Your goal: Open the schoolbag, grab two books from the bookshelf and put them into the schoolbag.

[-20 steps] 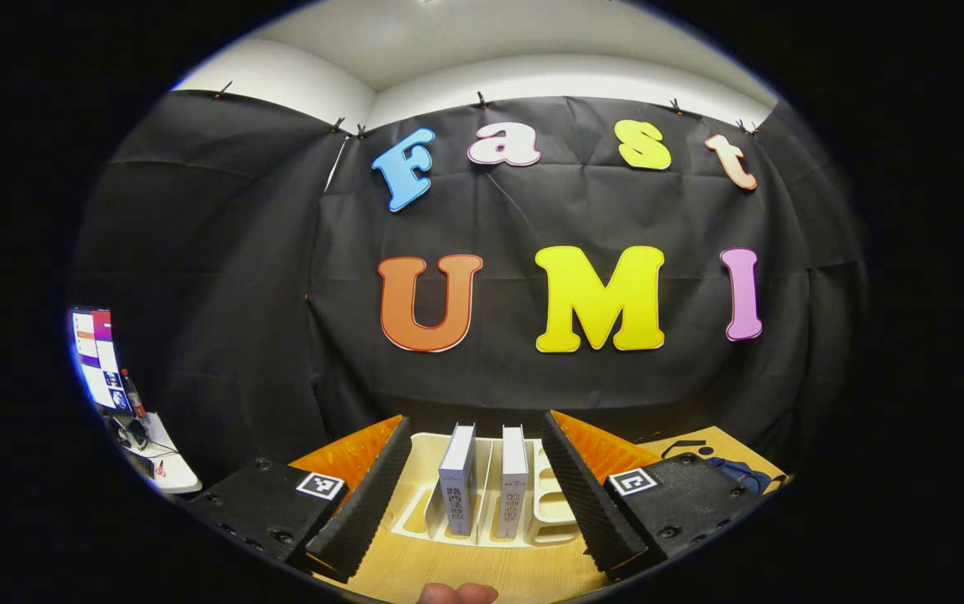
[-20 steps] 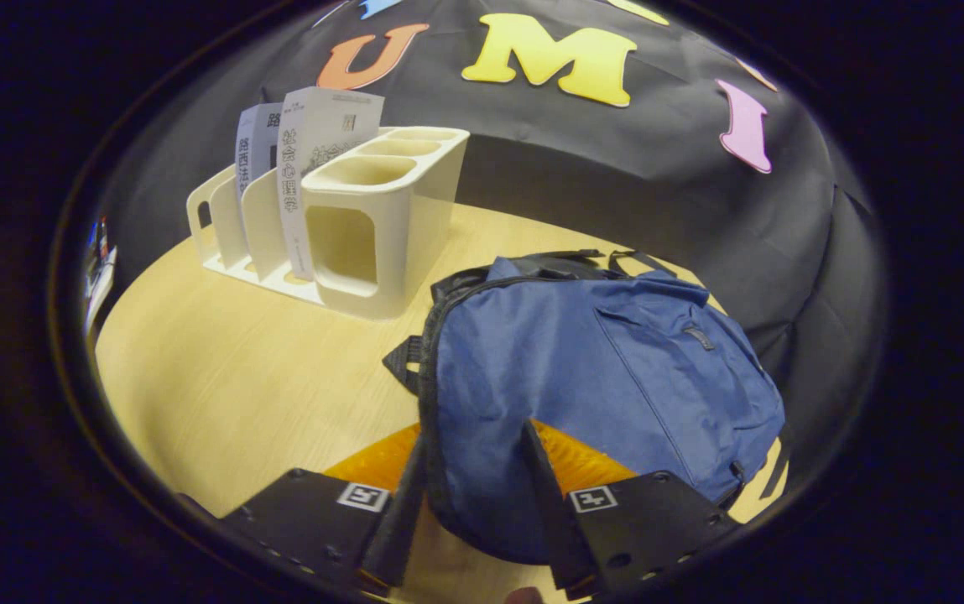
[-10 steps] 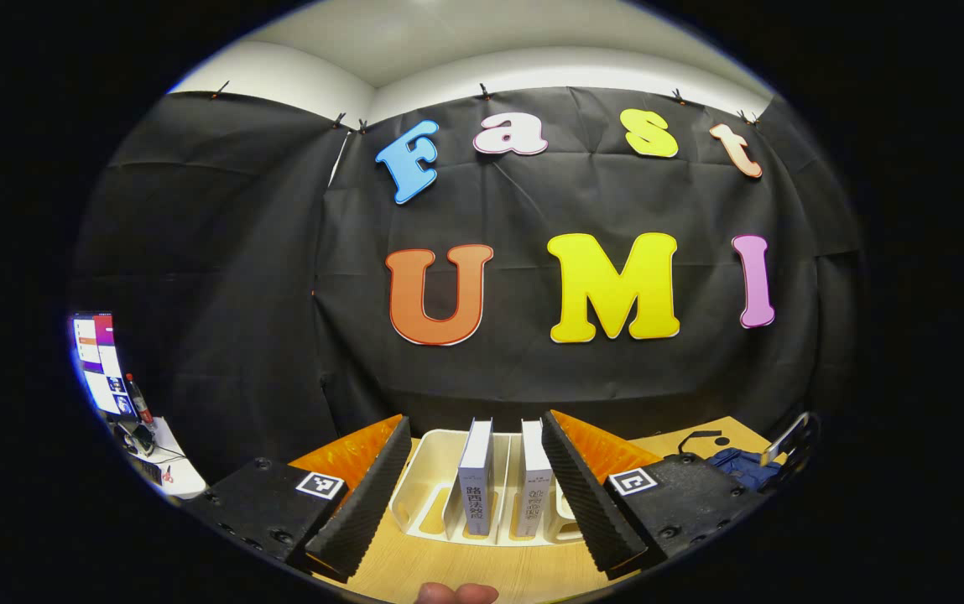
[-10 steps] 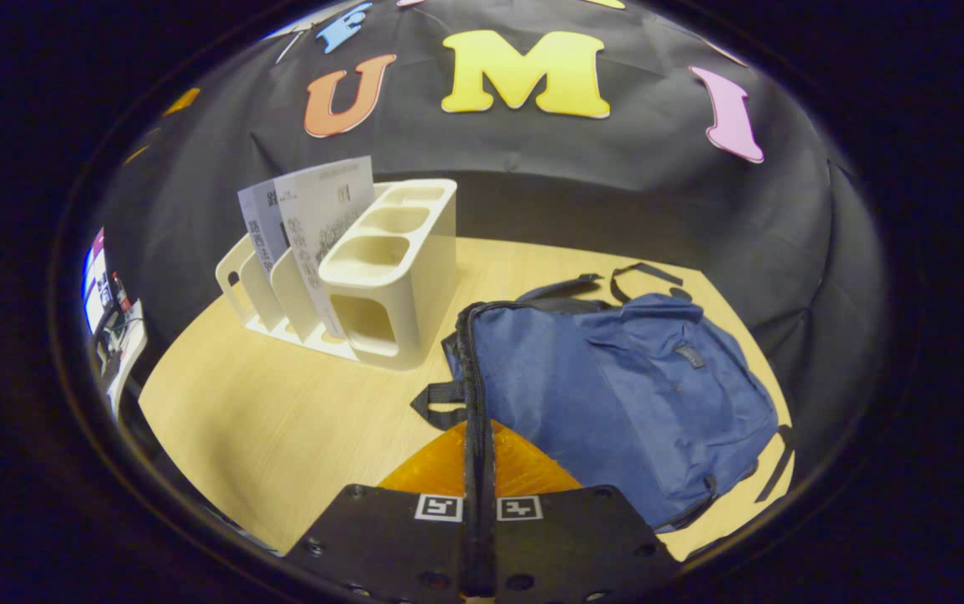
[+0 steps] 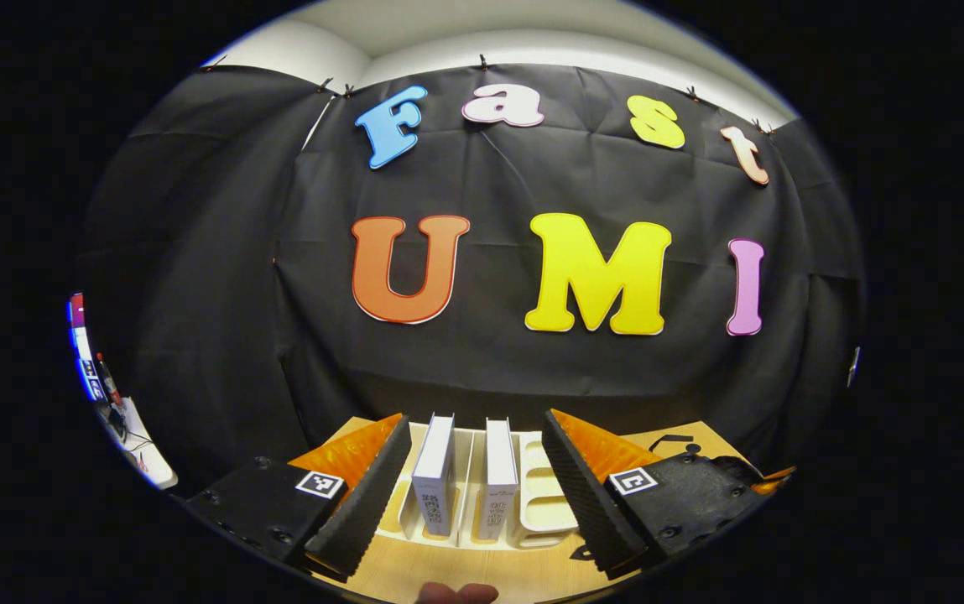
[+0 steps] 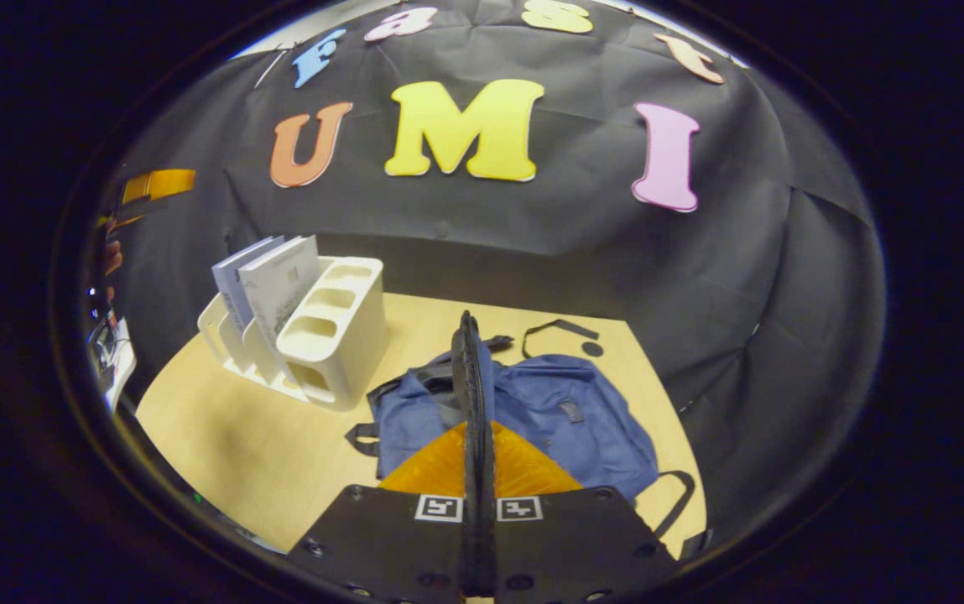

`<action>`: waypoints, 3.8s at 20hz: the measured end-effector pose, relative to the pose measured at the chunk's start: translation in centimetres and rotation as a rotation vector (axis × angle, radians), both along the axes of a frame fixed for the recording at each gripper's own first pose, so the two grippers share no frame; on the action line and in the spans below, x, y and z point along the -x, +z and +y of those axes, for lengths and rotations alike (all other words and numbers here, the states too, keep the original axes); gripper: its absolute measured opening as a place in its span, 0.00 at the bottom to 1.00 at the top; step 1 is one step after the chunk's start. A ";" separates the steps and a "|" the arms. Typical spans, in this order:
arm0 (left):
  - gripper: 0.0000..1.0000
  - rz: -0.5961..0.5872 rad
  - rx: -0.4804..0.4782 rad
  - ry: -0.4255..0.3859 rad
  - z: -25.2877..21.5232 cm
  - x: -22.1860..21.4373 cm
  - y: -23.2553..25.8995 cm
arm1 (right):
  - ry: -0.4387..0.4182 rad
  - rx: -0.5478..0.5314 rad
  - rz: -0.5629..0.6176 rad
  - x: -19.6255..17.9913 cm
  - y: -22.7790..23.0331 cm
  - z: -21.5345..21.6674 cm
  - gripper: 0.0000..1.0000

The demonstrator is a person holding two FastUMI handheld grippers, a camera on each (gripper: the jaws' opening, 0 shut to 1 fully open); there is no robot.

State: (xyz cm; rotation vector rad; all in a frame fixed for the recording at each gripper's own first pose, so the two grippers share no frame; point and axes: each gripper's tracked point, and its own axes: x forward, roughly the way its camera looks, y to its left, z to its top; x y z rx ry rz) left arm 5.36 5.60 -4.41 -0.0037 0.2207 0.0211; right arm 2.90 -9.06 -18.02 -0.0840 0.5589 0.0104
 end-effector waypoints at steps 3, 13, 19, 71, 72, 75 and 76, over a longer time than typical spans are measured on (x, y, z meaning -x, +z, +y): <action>0.99 0.056 -0.005 -0.042 -1.0 -2.4 -0.6 | -0.045 0.025 -0.017 -0.6 2.4 -4.8 0.00; 0.98 0.358 -0.007 -0.142 -3.9 -9.3 -4.9 | -0.110 -0.009 0.015 -3.1 3.2 -14.6 0.00; 0.99 0.689 -0.016 -0.179 -4.1 -10.8 -9.9 | -0.121 -0.035 0.029 -4.2 2.4 -17.2 0.00; 0.46 1.017 0.629 -0.269 -13.1 8.0 -7.7 | -0.119 -0.102 0.040 -3.6 1.3 -16.2 0.00; 0.46 1.022 0.636 -0.287 -14.7 8.6 -9.0 | -0.125 -0.107 0.041 -3.6 1.3 -16.2 0.00; 0.42 1.053 0.694 -0.319 -20.2 10.6 -12.7 | -0.147 -0.132 0.047 -3.8 1.0 -16.4 0.00; 0.42 1.067 0.725 -0.336 -22.2 11.2 -13.8 | -0.153 -0.139 0.051 -3.6 0.9 -16.5 0.00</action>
